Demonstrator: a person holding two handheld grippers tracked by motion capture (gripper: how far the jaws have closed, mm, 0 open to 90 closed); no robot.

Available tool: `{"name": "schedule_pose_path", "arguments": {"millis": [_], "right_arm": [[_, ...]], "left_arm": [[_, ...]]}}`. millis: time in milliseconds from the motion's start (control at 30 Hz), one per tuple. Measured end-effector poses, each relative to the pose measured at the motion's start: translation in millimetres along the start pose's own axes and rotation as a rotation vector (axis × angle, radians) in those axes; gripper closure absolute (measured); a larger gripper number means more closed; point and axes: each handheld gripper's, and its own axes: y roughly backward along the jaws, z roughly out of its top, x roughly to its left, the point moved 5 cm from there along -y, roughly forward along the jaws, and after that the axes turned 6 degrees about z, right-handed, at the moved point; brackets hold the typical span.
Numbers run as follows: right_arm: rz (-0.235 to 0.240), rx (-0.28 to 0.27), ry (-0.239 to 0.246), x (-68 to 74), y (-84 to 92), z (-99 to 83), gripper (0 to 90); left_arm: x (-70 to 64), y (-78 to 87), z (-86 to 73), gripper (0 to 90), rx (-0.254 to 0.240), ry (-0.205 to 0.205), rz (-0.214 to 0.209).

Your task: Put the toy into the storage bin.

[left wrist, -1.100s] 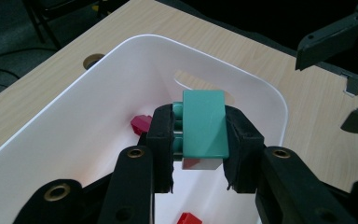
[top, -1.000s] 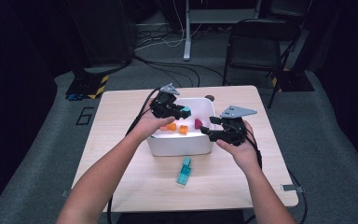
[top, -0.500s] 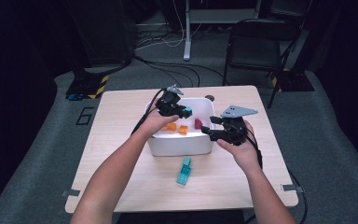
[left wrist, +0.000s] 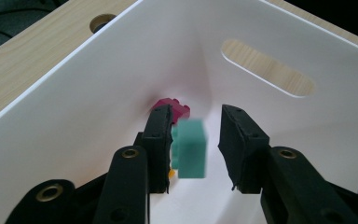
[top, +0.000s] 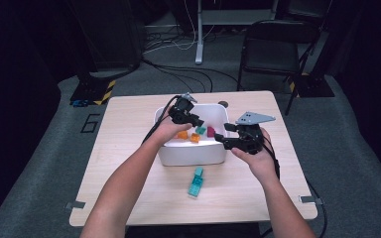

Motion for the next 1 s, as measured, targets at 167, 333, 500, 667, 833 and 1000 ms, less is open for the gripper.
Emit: {"name": "schedule_pose_path", "arguments": {"millis": [167,333,500,667,833,1000], "right_arm": [[0.001,0.000,-0.001,0.9,0.1,0.3,42.6],[-0.001,0.005,0.002,0.3,0.3,0.1,42.6],[-0.003,0.000,-0.001,0.7,0.1,0.4,42.6],[-0.003,0.002,0.007,1.8,-0.7,0.4,42.6],[-0.001,0.004,0.007,2.8,-1.4,0.4,42.6],[-0.005,0.002,0.008,2.6,-0.8,0.6,42.6]], "left_arm": [[-1.8,6.3,-0.1,60.2,-0.002,-0.019,0.033],[-5.5,26.0,3.0,59.9,-0.042,-0.032,0.033],[-16.0,48.1,3.3,59.8,-0.075,-0.050,0.015],[-28.0,63.7,-0.4,59.8,-0.097,-0.080,-0.005],[-39.6,76.0,-6.3,59.9,-0.115,-0.092,-0.021],[-51.6,83.9,-15.4,61.1,-0.123,-0.114,-0.042]]}}
